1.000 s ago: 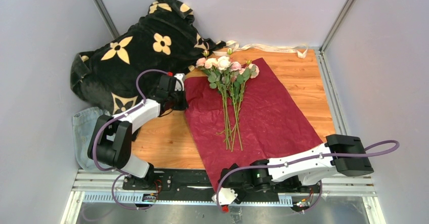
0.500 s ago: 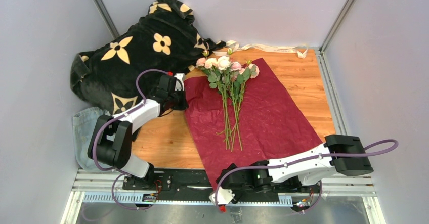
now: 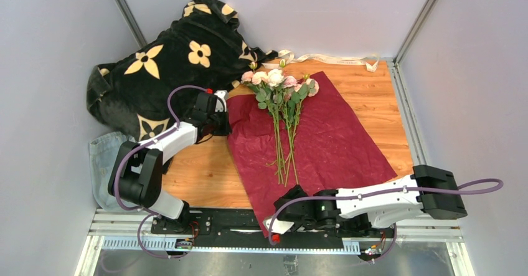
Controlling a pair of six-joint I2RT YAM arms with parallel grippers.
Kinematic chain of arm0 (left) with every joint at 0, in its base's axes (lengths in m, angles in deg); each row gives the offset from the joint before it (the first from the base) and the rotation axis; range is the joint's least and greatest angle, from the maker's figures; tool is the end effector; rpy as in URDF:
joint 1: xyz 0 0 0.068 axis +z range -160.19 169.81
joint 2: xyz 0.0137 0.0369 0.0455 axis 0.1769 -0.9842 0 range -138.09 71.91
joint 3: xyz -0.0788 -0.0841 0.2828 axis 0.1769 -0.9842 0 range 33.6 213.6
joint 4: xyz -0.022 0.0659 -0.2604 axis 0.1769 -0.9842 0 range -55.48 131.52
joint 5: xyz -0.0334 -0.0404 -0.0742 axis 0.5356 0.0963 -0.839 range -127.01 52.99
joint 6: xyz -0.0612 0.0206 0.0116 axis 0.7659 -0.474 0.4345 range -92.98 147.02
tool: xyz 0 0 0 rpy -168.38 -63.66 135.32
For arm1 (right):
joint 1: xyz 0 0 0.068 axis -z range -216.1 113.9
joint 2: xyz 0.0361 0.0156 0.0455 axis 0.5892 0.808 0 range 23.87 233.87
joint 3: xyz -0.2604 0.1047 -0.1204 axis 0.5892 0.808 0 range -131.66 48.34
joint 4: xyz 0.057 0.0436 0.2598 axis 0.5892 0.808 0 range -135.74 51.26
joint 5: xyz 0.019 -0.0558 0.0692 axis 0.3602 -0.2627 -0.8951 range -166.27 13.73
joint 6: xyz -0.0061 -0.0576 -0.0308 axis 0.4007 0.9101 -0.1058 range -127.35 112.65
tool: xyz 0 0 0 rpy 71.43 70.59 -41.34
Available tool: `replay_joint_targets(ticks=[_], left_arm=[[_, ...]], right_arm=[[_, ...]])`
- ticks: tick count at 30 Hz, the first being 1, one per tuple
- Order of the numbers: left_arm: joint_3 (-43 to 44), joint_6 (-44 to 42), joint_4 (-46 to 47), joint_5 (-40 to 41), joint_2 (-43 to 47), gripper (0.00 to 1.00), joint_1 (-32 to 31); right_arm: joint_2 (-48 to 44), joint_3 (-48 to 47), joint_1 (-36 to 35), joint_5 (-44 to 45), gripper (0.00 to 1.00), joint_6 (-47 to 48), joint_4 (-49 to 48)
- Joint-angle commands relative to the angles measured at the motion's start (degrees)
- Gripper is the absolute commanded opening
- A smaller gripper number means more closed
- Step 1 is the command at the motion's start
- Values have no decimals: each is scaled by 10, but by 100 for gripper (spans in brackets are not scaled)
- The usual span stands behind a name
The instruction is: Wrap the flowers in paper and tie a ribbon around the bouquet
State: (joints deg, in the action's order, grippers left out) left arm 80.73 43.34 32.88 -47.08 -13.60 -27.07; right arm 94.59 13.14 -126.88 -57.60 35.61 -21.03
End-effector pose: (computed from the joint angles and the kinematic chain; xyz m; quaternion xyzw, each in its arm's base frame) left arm 0.3014 -0.1009 0.2084 0.0367 0.9267 -0.1824 0.3264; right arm 0.0135 0.2242 0.1891 -0.8606 0.4129 -0.0405 0.2953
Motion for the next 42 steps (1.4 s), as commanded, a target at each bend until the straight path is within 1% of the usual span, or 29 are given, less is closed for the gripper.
replay_joint_targets(ticks=[1,3,7,10,11,13,14,16,20,25,33,36,39,42], left_arm=[[0,2,13,-1,-8,0,5],[0,2,12,-1,-8,0,4],[0,1,10,0,-9,0,4],[0,0,10,0,-9,0,5],[0,0,11,0,-8,0,5],[0,0,11,0,-7,0,5],[0,0,12,0,-6,0,5],[1,0,12,0,-5,0,4],[2,1,10,2,-4,0,5],[1,-2,8,4,-2,0,5],[0,-2,12,4,-5,0,5],[0,-2,10,4,-6,0,4],[0,-2,10,6,-6,0,5],[0,-3,10,7,-4,0,5]], right_arm=[[-4,-9,14,7,63,-4,22],[5,-17,16,-12,64,-19,21],[8,-40,16,-132,64,-56,39],[-19,-58,16,-220,65,-74,45],[-36,-56,16,-243,66,-81,37],[-52,-36,16,-271,66,-91,-9],[-54,-20,15,-275,66,-90,-44],[-46,-12,14,-274,66,-89,-73],[-12,-10,14,-275,66,-82,-117],[26,-7,8,-290,67,-93,-149],[32,-6,3,-286,71,-108,-149],[30,-8,2,-296,71,-88,-124],[48,-8,-8,-289,71,-66,-90],[50,0,-10,-280,71,-58,-116]])
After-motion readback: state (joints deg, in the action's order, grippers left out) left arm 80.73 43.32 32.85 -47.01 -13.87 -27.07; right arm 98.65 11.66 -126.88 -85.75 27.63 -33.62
